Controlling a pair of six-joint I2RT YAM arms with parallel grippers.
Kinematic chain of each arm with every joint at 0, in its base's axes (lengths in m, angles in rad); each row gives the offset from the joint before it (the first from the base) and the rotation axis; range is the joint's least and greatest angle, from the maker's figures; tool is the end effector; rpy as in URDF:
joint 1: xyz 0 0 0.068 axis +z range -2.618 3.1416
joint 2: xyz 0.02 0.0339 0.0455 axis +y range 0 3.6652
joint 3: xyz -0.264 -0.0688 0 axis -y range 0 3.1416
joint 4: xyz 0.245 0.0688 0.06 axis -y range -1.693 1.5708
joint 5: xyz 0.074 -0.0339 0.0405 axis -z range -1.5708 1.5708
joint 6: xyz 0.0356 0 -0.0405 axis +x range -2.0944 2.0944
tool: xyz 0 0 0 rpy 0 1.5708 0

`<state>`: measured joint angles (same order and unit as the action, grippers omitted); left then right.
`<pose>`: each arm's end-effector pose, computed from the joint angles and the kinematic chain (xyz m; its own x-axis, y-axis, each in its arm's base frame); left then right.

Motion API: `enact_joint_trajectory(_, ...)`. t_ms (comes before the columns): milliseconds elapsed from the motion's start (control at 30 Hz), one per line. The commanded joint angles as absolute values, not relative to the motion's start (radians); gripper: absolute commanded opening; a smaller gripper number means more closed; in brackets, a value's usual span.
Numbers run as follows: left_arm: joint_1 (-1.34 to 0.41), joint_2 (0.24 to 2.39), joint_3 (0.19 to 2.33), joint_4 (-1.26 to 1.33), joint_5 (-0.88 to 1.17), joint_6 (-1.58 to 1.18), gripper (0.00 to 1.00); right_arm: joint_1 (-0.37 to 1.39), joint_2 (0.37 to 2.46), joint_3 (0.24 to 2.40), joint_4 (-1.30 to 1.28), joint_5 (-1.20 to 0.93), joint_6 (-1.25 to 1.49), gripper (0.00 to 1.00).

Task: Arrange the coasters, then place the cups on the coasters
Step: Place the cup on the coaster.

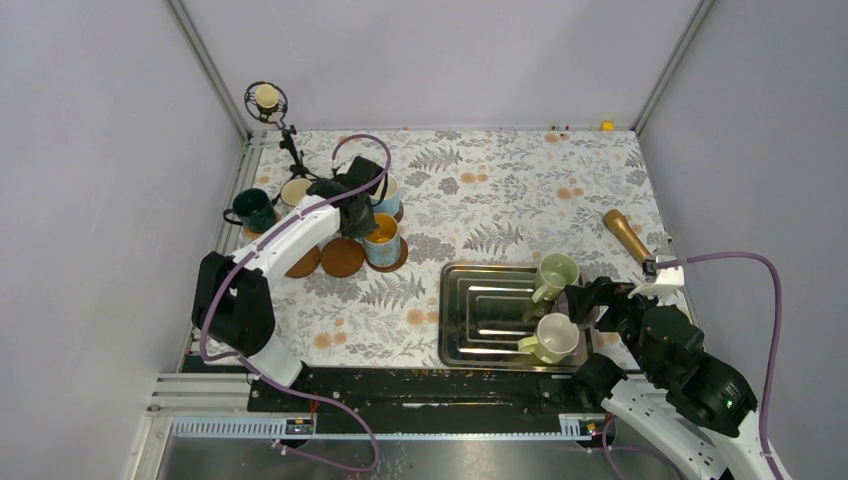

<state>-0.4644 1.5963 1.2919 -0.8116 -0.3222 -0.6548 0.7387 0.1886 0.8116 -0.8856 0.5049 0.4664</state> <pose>0.2963 -0.1358 0.2644 -0.8201 -0.2353 -0.5217 -0.2508 0.9671 -0.0419 0.0310 0.0049 0.3274 -0.2811 0.2763 -0.9190 -0.1316 0.9375 0.3221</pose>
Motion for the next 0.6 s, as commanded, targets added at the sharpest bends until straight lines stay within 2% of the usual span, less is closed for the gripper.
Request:
enact_joint_trajectory(0,-0.471,1.598,1.375,-0.769,-0.370,-0.647,0.07,0.737,0.196,0.805,-0.850,0.517,0.451,0.99)
enact_joint_trajectory(67,-0.470,1.604,1.384,-0.775,-0.370,-0.644,0.13,0.738,0.198,0.806,-0.851,0.517,0.449,1.00)
enact_joint_trajectory(167,-0.472,1.604,1.387,-0.775,-0.365,-0.638,0.15,0.737,0.198,0.804,-0.849,0.518,0.450,0.99)
enact_joint_trajectory(300,-0.472,1.614,1.398,-0.774,-0.353,-0.635,0.08,0.738,0.198,0.802,-0.849,0.518,0.449,1.00)
enact_joint_trajectory(567,-0.473,1.633,1.406,-0.773,-0.331,-0.638,0.06,0.738,0.195,0.803,-0.848,0.522,0.447,1.00)
